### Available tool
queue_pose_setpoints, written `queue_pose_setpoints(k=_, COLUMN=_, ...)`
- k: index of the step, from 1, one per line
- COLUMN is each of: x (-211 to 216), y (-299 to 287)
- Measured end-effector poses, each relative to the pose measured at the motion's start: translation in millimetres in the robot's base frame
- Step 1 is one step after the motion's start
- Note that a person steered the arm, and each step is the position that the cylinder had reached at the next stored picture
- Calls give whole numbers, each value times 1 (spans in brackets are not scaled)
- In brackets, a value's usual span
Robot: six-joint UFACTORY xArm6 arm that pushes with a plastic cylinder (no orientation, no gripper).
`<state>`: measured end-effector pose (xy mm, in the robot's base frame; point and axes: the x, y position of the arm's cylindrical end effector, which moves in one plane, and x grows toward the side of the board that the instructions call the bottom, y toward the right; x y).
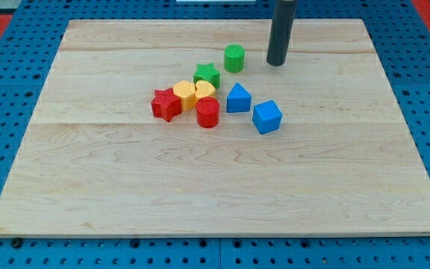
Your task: Adjust the group of blocks to the center of the board
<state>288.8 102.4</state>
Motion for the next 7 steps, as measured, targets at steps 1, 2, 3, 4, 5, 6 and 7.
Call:
queue_pose_setpoints(k=1, x=-23, y=-25)
queue_pose_setpoints(k=2, x=-27, y=-57)
queue_pose_setpoints(k=3, x=-4, y=-61)
queue_pose_setpoints(k=4, x=22, y=-61)
queue_pose_setpoints(k=5, x=35, y=-54)
queue_pose_setpoints(k=6, x=46, y=-54)
queue_pose_setpoints(k=7, x=58, y=-54)
